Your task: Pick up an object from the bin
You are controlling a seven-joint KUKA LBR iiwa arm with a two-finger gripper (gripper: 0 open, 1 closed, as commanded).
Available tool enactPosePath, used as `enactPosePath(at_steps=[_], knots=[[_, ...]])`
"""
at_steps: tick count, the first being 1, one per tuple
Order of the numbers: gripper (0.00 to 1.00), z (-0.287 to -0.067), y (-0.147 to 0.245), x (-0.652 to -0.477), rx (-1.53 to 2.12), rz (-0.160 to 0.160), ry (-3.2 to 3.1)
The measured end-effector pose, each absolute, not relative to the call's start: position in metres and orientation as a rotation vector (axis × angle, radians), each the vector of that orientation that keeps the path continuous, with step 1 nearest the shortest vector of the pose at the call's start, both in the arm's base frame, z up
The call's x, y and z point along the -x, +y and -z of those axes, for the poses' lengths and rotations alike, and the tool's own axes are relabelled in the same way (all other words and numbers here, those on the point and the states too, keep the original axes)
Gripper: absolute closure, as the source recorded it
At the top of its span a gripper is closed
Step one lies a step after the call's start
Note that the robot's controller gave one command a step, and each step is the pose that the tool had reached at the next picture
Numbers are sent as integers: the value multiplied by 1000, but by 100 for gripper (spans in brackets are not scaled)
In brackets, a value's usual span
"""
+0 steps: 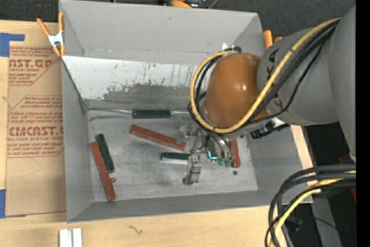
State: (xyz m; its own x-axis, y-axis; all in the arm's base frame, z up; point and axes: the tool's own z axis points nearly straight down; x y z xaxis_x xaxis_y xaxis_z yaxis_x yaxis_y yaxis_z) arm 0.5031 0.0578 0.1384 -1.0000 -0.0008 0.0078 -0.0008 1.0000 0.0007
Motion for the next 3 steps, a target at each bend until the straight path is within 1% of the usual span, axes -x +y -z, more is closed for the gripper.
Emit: enactPosePath(at_steps=[1,3], knots=[[0,-70,67,-534,305,2,-3130],[0,-70,68,-535,307,2,-3128]])
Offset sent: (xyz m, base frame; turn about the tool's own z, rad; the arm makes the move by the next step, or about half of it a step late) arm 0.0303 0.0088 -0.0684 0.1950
